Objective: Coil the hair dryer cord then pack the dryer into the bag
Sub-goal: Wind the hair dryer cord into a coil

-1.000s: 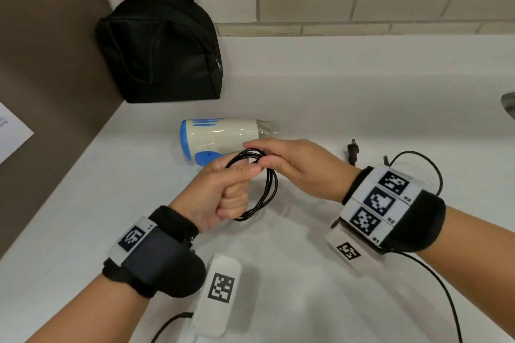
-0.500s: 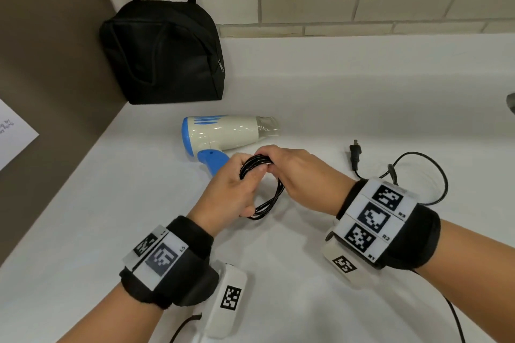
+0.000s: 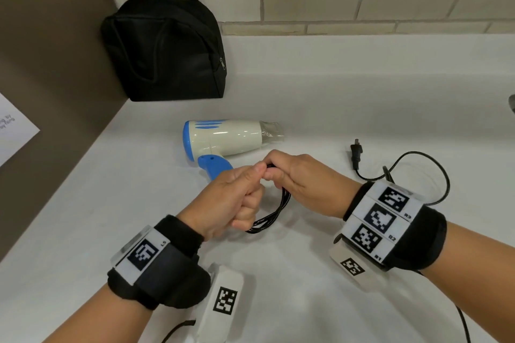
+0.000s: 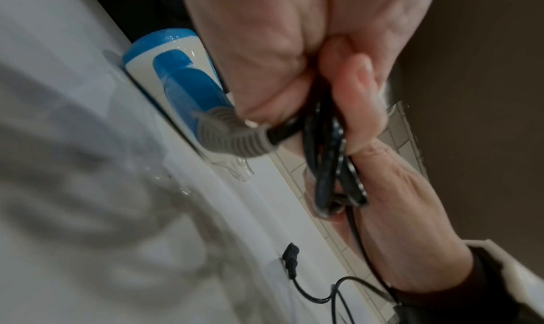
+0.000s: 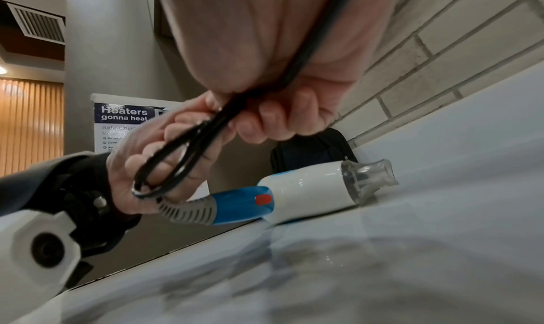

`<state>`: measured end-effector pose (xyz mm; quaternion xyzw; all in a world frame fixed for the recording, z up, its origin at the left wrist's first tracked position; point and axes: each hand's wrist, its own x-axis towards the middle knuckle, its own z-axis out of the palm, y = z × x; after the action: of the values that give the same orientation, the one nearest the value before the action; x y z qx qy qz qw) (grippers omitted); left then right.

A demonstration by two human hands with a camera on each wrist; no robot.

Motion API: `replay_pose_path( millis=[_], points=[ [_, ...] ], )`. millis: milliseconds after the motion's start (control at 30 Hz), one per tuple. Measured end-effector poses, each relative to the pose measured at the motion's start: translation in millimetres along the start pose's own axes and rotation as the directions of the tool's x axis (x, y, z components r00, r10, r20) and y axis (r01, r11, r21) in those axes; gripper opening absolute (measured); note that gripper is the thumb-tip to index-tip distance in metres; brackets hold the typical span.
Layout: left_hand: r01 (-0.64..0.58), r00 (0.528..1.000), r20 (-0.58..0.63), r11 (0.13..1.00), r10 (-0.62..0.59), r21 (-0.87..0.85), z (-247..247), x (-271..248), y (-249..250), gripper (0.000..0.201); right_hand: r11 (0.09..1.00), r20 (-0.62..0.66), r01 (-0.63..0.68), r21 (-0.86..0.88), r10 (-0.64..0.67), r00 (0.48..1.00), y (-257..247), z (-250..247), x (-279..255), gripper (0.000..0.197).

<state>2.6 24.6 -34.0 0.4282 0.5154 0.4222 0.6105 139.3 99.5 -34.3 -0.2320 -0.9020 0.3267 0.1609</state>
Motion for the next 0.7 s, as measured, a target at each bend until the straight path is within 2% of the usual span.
replay_pose_path(
  millis=[100, 267, 367, 467, 533, 600, 700],
  points=[
    [-0.015, 0.999, 0.03, 1.0, 0.014, 0.01, -1, -1, 5, 0.044, 0.996, -0.066, 0.046, 0.078, -0.041, 0.997, 0, 1, 1, 0.036],
    [0.047, 0.997, 0.06, 0.998, -0.044, -0.044, -5, -2, 1, 0.043, 0.987, -0.062, 0.12, 0.104, -0.114, 0.992, 0, 6, 1, 0.048],
    [0.08, 0.995, 0.059, 0.994, -0.075, -0.08, -6, -1, 0, 0.044, 0.988, -0.045, 0.086, 0.129, -0.081, 0.996, 2, 5, 1, 0.042],
    [0.113, 0.992, 0.06, 0.987, -0.107, -0.116, -8, -1, -2, 0.05, 0.982, 0.028, 0.035, 0.184, -0.041, 0.999, 2, 1, -3, 0.021],
    [0.141, 0.989, 0.067, 0.98, -0.132, -0.142, -10, 0, -4, 0.055, 0.986, 0.025, 0.036, 0.165, -0.041, 0.999, 0, 0, -4, 0.024],
    [0.149, 0.987, 0.081, 0.975, -0.137, -0.166, -10, 0, -4, 0.046, 0.992, -0.01, 0.059, 0.113, -0.058, 0.998, -1, 1, -3, 0.027],
    [0.146, 0.988, 0.082, 0.966, -0.131, -0.216, -11, 0, -3, 0.045, 0.991, -0.045, 0.071, 0.115, -0.066, 0.997, -3, 4, 1, 0.033]
  ],
)
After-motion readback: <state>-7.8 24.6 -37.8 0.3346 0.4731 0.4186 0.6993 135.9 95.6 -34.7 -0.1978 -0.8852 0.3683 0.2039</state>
